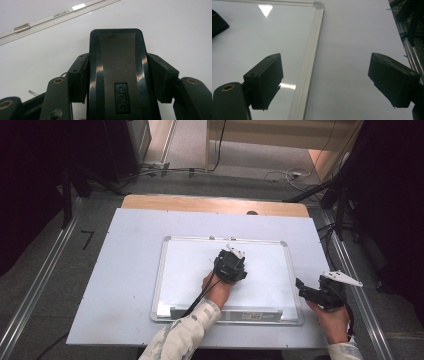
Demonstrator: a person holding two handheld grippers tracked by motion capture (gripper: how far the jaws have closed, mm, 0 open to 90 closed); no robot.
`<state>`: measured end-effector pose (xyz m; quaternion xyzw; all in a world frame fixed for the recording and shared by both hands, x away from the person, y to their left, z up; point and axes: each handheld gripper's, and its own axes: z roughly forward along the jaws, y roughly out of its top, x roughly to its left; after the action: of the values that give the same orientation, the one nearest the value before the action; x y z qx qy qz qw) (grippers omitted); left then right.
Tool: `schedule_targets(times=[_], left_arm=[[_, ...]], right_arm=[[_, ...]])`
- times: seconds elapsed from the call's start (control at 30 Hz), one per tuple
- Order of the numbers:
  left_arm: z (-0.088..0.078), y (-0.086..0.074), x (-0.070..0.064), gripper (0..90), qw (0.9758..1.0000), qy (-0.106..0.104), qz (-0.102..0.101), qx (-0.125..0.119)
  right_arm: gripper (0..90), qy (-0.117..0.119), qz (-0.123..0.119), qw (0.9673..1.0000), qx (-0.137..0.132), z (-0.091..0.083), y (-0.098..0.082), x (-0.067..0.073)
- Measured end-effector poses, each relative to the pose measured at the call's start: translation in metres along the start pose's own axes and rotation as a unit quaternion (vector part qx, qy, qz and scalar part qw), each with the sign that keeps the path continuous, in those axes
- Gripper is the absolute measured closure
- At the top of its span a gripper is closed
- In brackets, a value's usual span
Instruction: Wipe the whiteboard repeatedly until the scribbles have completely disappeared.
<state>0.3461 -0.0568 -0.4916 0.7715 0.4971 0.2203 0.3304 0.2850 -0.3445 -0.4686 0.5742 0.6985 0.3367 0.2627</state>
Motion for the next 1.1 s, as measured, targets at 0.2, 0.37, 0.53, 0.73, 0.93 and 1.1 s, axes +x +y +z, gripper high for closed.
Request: schedule_targets(times=[0.2, 0.37, 0.53, 0.73, 0.93, 1.1], left_arm=[[0.002, 0.002, -0.007, 40.4, 1.0000, -0.005, 0.004, 0.000], [0.005, 0.005, -0.015, 40.4, 0.9999, -0.010, 0.007, 0.000], [0.007, 0.007, -0.018, 40.3, 0.9999, -0.011, 0.012, 0.000], [0.009, 0.009, -0.011, 40.4, 0.9999, -0.006, 0.011, 0.000], [0.008, 0.008, 0.003, 40.4, 1.0000, 0.003, 0.002, 0.001], [0.005, 0.006, 0.003, 40.4, 1.0000, 0.006, 0.002, 0.003]], right_arm=[[11.3, 0.001, 0.000, 1.0000, -0.001, 0.000, 0.000, 0.000], [11.3, 0.003, 0.000, 1.0000, 0.000, 0.000, 0.001, 0.000], [11.3, 0.004, 0.001, 1.0000, 0.000, 0.000, 0.001, 0.000], [11.3, 0.004, 0.003, 1.0000, 0.000, -0.001, 0.000, 0.000], [11.3, 0.003, 0.005, 1.0000, 0.000, -0.001, 0.000, -0.002], [11.3, 0.002, 0.003, 1.0000, 0.001, -0.001, 0.000, -0.001]])
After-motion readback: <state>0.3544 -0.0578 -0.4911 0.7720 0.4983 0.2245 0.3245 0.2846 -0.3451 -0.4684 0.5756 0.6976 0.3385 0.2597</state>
